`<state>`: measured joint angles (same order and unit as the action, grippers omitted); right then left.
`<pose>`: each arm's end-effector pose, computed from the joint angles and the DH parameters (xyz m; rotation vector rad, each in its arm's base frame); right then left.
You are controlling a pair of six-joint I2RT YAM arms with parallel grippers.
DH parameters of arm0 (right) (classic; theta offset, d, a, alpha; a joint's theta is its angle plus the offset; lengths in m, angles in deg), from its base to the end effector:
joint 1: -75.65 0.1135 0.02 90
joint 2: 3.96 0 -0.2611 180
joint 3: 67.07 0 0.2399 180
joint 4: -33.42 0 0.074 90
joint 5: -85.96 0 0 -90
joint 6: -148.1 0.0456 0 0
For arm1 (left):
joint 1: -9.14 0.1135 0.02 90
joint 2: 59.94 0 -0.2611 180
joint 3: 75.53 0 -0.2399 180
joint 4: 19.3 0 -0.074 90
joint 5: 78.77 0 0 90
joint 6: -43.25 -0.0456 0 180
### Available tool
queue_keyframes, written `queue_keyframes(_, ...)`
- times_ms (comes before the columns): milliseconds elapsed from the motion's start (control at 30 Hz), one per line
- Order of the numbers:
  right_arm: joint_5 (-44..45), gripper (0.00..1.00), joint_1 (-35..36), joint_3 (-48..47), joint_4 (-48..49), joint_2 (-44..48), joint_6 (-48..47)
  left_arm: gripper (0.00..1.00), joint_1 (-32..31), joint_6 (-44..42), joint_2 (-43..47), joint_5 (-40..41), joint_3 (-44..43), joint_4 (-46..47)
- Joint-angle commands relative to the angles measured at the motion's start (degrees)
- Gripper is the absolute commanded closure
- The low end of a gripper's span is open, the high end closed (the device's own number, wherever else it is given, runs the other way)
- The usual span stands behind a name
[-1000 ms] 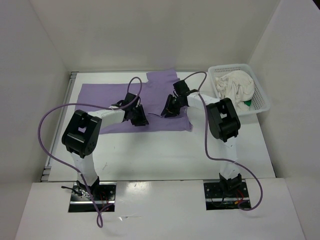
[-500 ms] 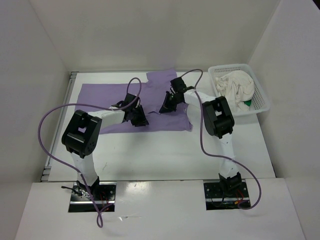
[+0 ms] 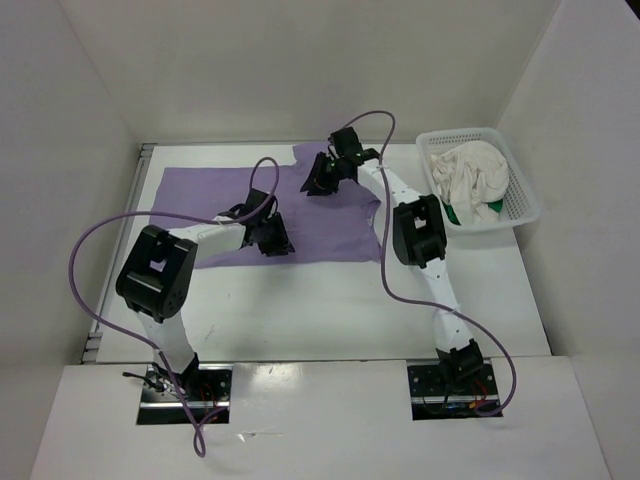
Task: Fold and stack the t-shirts
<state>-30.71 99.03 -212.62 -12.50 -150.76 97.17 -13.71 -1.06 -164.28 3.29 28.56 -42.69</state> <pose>0.5025 0.2396 0.1671 0.1129 2.5509 1.0323 0.3379 -0.1492 0.1586 -0.4518 2.5509 -0.6532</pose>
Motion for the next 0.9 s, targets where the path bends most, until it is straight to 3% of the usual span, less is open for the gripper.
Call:
queue_keyframes(0,-0.76,0.64,0.53,-4.64,-5.55,1.95,-2.15,0.67,0.79,0.8,4.92,1.0,0.52,-1.02)
queue_keyframes(167,4.35,0.64,-0.52,15.71,1.88,18.95,-4.09,0.67,0.79,-0.95,6.25,1.53,-0.71,-2.26)
queue_keyframes(233,5.49,0.8,-0.52,27.14,3.84,23.65,-5.4,0.67,0.79,-0.96,6.25,1.53,-0.71,-2.26)
queue_keyframes(367,6.81,0.98,-0.52,45.49,5.77,31.04,-6.2,0.67,0.79,-0.96,2.04,-0.14,-2.02,-1.73)
queue_keyframes(467,7.34,1.0,-0.52,51.42,7.18,32.28,-6.2,0.67,0.79,-0.96,-1.21,-1.45,-2.91,-1.2)
queue_keyframes(633,13.13,1.0,0.09,53.36,7.18,30.35,-6.2,0.67,0.26,-1.48,-5.52,-3.04,-5.1,-1.73)
queue_keyframes(867,18.24,1.0,-1.58,63.11,6.13,33.24,-4.35,0.68,-1.57,0.27,-1.85,-7.69,3.94,-1.73)
